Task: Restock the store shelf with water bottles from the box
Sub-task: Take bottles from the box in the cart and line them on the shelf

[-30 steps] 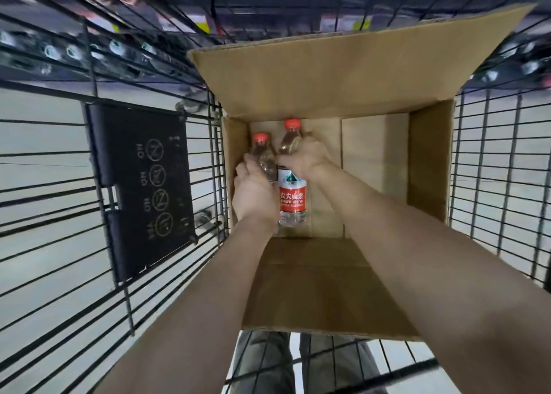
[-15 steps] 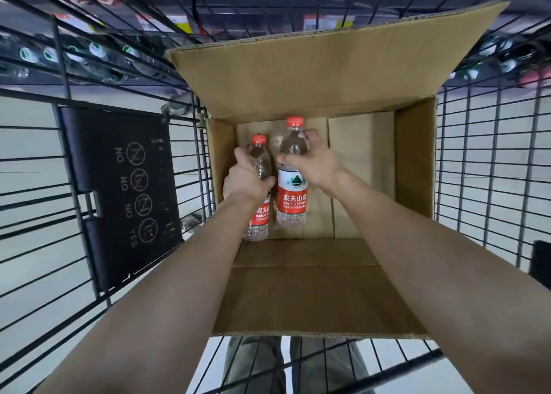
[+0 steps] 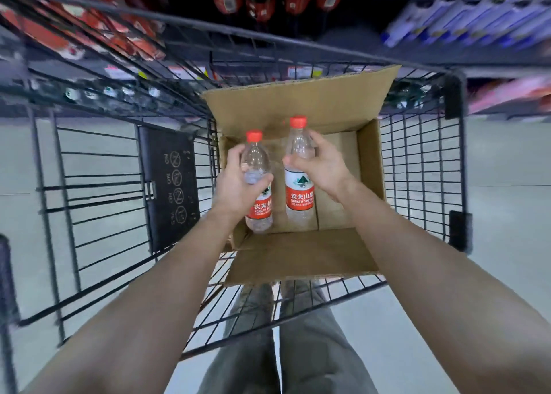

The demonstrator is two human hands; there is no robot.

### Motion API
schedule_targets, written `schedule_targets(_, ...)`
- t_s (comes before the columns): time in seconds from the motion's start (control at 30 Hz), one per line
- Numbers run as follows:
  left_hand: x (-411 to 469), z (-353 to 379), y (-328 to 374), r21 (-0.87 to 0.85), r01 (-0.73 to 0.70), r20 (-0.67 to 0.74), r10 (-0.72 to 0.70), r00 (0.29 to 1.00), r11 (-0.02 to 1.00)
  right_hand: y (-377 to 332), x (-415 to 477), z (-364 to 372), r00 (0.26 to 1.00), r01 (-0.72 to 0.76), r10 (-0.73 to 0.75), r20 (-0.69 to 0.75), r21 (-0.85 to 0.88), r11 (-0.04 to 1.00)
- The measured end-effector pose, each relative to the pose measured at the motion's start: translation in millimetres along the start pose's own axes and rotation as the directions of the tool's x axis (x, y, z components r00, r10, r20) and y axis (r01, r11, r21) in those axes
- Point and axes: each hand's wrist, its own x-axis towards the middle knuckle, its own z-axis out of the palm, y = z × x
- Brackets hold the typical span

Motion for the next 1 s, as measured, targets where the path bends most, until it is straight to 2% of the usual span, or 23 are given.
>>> schedule_targets(0.07,-17.6,-21.2,19.8,-0.052,-0.067,-0.009,0.067,0.998,0.996,-29.7,-25.7,-0.6,0.997,0.071,-0.072,-0.034,-0.029,0.997)
schedule_targets(0.2,-57.1,-69.9,58.0,-0.051,-0.22,-0.066,0.216,0.974,0.974,-91.2,-80.4,2.5,0.978,0.178,-0.187,-0.094,-0.091,0.98)
schedule_targets(0.43,-130.9,-160.3,106.0,0.02,-0.42,-0.207,0.414,0.886,0.907,-189.3,-178.0,17.3,0.904,0.389,-0.411,-0.121,-0.17,0.906)
schedule_targets(0.5,-151.3,-183.7,117.7,-0.004,-0.475,-0.243,0.46,0.854,0.88,-214.5,-202.0,23.7,0.874,0.441,-0.468,-0.129,-0.193,0.877)
schedule_targets(0.7,-210.0,-253.7,148.9,-0.049,-0.582,-0.376,0.525,0.763,0.811,-285.6,-271.4,46.4,0.792,0.582,-0.607,-0.061,-0.22,0.783)
schedule_targets(0.83,-257.4,-298.0,162.7,-0.016,-0.617,-0.494,0.531,0.689,0.787,-320.3,-316.1,65.5,0.724,0.663,-0.69,-0.01,-0.264,0.7)
schedule_targets(1.0,-326.3,-354.3,162.1,0.029,-0.644,-0.574,0.541,0.615,0.764,-353.2,-376.6,99.2,0.639,0.753,-0.765,0.075,-0.262,0.603)
